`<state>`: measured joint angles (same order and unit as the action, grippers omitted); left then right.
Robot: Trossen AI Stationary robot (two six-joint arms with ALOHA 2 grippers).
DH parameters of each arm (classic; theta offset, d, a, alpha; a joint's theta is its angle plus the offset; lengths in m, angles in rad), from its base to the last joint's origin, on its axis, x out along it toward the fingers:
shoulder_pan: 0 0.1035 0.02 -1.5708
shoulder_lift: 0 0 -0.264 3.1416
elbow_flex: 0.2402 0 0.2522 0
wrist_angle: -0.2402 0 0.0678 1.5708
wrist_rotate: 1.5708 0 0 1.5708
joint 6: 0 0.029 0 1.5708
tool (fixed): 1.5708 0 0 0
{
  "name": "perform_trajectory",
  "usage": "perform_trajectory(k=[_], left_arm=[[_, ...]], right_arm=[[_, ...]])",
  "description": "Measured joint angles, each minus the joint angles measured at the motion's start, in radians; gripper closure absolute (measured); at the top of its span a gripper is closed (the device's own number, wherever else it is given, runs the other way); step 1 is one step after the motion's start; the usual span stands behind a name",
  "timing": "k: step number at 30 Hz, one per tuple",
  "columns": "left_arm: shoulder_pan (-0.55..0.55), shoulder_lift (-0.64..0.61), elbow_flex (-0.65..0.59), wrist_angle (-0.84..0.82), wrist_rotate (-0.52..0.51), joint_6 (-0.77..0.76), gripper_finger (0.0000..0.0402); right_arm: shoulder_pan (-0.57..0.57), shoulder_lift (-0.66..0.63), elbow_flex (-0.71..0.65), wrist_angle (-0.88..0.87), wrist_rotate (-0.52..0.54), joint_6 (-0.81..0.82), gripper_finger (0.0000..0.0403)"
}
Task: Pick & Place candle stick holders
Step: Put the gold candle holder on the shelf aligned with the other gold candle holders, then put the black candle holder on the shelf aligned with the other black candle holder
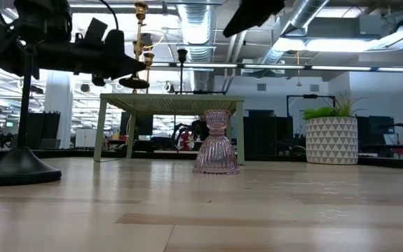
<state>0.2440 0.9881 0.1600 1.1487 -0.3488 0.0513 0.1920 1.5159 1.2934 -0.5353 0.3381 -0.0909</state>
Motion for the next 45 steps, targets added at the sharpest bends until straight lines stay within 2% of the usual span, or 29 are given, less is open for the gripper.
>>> perform_trajectory(k=[7,12,24,33,40,45], left_arm=[[0.035,0.131,0.001,0.162,0.037,-0.020,0.0386],[0.041,0.226,0.008,0.248,0.041,-0.034,0.0386],[0.040,0.388,0.126,0.265,0.024,0.006,0.0386],[0.041,0.400,0.127,0.271,-0.022,0.027,0.0384],[0.044,0.395,0.127,0.263,-0.025,0.027,0.0328],[0.043,0.368,0.124,0.269,-0.025,0.027,0.0306]], right_arm=[[0.017,-0.137,-0.225,0.207,0.058,0.084,0.0403],[0.036,-0.179,-0.299,0.291,0.092,0.093,0.0403],[0.038,-0.181,-0.302,0.313,0.109,0.092,0.0403],[0.037,-0.181,-0.301,0.313,0.109,0.084,0.0403],[0.037,-0.181,-0.301,0.313,0.109,0.083,0.0403],[0.037,-0.181,-0.301,0.313,0.109,0.082,0.0403]])
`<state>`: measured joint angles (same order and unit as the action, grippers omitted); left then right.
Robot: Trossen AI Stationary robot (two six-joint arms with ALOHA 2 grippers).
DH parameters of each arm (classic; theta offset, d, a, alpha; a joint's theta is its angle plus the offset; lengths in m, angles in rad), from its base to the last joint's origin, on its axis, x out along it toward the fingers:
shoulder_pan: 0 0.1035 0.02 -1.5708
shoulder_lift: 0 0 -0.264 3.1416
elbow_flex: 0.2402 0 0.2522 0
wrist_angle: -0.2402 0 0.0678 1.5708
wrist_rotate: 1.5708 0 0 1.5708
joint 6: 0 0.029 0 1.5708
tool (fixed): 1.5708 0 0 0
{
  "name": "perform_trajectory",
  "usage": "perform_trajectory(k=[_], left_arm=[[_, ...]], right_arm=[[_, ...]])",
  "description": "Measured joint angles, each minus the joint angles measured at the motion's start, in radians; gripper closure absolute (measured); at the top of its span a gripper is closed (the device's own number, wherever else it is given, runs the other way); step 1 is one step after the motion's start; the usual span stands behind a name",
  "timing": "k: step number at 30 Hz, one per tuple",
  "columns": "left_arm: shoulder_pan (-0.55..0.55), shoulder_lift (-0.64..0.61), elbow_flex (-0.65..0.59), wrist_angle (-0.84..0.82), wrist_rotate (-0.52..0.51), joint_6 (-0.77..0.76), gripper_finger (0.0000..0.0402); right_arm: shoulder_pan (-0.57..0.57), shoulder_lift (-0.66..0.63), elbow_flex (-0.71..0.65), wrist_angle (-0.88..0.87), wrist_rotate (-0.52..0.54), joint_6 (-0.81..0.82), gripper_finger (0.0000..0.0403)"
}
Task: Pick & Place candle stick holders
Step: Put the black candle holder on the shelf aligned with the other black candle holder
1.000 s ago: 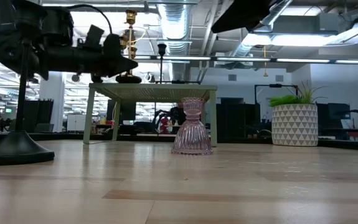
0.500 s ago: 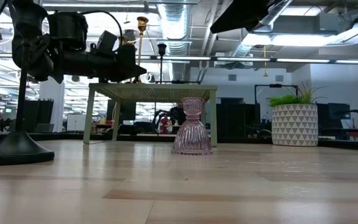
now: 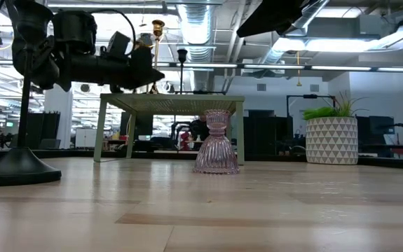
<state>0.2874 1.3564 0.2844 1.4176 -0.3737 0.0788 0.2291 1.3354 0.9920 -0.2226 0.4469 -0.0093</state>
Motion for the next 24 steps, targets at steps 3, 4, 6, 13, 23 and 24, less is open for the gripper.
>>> perform_trajectory(k=[3,4,6,13,23,24], left_arm=[[-0.004,-0.036,-0.009,-0.003,0.000,0.026,0.0298],[-0.010,-0.050,-0.016,-0.003,0.001,0.037,0.0295],[-0.026,-0.084,-0.038,-0.004,0.004,0.047,0.0292],[-0.087,-0.195,-0.123,-0.004,0.005,0.048,0.0290],[-0.244,-0.326,-0.223,-0.007,0.005,0.047,0.0291],[-0.267,-0.337,-0.231,-0.007,0.005,0.047,0.0291]], right_arm=[[0.000,0.000,0.000,0.000,0.000,0.000,0.0403],[0.000,0.000,0.000,0.000,0.000,0.000,0.0403],[0.000,0.000,0.001,-0.001,0.000,0.000,0.0403],[-0.002,0.000,0.001,0.000,0.000,0.000,0.0403],[0.013,0.000,0.001,0.045,-0.003,-0.016,0.0403],[0.019,0.000,0.001,0.045,0.000,-0.020,0.0403]])
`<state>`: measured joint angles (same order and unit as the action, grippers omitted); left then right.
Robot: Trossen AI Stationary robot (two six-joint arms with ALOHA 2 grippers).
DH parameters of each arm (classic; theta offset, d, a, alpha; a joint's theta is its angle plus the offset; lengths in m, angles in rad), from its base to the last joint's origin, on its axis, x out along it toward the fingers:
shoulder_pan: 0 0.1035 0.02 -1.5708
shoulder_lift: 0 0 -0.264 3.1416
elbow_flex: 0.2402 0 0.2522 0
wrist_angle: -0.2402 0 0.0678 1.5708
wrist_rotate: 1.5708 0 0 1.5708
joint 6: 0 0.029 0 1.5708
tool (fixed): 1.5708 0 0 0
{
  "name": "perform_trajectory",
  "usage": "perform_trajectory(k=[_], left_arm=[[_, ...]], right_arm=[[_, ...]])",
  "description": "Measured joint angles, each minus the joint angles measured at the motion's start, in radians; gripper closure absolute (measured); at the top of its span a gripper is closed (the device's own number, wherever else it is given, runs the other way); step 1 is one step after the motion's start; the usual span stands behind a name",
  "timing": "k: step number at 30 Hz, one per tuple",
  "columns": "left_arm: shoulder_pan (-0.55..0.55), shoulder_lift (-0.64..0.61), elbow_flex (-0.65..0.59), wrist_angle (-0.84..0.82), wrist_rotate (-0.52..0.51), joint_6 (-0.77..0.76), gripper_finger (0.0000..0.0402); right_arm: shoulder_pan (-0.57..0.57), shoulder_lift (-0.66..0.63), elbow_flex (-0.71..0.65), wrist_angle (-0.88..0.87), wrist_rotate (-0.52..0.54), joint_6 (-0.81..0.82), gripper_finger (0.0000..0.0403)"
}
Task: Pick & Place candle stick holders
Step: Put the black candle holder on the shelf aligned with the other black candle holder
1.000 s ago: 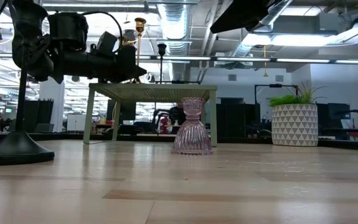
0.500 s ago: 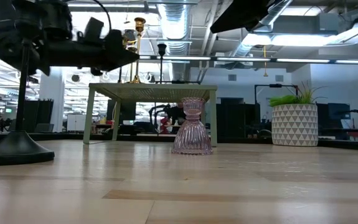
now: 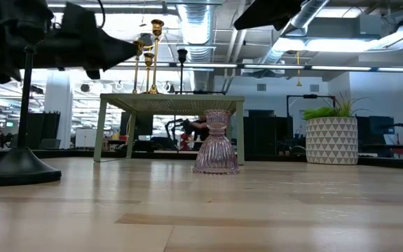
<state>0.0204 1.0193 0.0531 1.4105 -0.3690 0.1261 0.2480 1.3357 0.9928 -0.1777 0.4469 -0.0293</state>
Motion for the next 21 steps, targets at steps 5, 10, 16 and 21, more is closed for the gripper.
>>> perform_trajectory(k=[5,10,16,21], left_arm=[[-0.100,-0.040,-0.046,-0.016,0.000,0.010,0.0301],[-0.180,-0.051,-0.049,-0.096,-0.003,0.020,0.0346],[-0.242,-0.061,-0.049,-0.095,-0.004,0.080,0.0396],[-0.278,-0.064,-0.048,-0.099,-0.005,0.086,0.0398]], right_arm=[[0.031,0.000,0.000,-0.001,0.042,-0.026,0.0403],[0.049,0.000,0.000,-0.013,0.050,-0.013,0.0403],[0.075,0.000,-0.060,0.003,0.051,0.064,0.0403],[0.103,0.000,-0.167,0.093,0.076,0.155,0.0403]])
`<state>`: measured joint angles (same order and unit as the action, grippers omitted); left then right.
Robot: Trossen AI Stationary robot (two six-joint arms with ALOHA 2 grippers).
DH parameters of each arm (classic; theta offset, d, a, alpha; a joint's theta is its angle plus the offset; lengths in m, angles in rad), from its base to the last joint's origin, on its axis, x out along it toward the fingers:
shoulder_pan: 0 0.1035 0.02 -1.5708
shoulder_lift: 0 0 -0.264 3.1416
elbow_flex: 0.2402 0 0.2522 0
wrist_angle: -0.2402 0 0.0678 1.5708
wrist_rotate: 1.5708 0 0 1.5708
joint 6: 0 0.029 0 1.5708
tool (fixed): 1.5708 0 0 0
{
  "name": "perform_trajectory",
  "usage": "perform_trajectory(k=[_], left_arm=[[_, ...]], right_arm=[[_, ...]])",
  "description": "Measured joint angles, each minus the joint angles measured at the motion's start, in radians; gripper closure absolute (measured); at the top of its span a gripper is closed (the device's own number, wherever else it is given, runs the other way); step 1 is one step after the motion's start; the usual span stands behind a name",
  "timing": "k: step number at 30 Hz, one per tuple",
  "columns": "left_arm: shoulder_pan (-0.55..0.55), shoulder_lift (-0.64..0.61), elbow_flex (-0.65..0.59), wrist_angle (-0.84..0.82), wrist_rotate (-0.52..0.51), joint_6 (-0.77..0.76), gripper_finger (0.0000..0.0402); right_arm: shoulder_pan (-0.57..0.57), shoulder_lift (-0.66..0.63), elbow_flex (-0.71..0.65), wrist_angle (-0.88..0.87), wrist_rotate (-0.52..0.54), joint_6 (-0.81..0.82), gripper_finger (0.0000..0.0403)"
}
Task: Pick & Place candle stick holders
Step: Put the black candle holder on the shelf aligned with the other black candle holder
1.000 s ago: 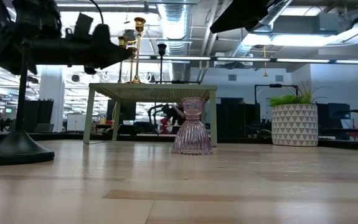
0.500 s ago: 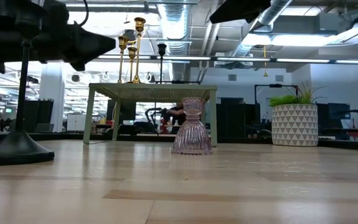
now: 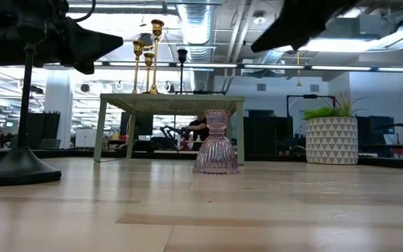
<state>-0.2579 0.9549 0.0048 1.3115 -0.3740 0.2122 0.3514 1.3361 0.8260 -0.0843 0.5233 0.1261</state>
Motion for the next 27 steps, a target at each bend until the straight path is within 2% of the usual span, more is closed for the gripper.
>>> perform_trajectory(k=[5,14,18,21,27], left_arm=[[-0.029,0.000,0.000,-0.022,0.000,0.000,0.0398],[-0.061,0.000,0.000,-0.044,0.001,-0.010,0.0397],[-0.066,0.000,0.000,-0.076,0.001,-0.011,0.0398],[-0.067,0.000,0.000,-0.094,0.001,-0.018,0.0399],[-0.067,0.000,0.001,-0.140,0.001,-0.060,0.0399]], right_arm=[[0.024,0.000,-0.134,0.182,0.026,0.053,0.0403],[0.036,0.009,-0.388,0.690,0.027,0.072,0.0403],[0.036,0.020,-0.440,0.777,0.027,0.096,0.0403],[0.034,0.045,-0.443,0.773,0.028,0.111,0.0403],[0.034,0.148,-0.441,0.851,0.037,0.138,0.0403]])
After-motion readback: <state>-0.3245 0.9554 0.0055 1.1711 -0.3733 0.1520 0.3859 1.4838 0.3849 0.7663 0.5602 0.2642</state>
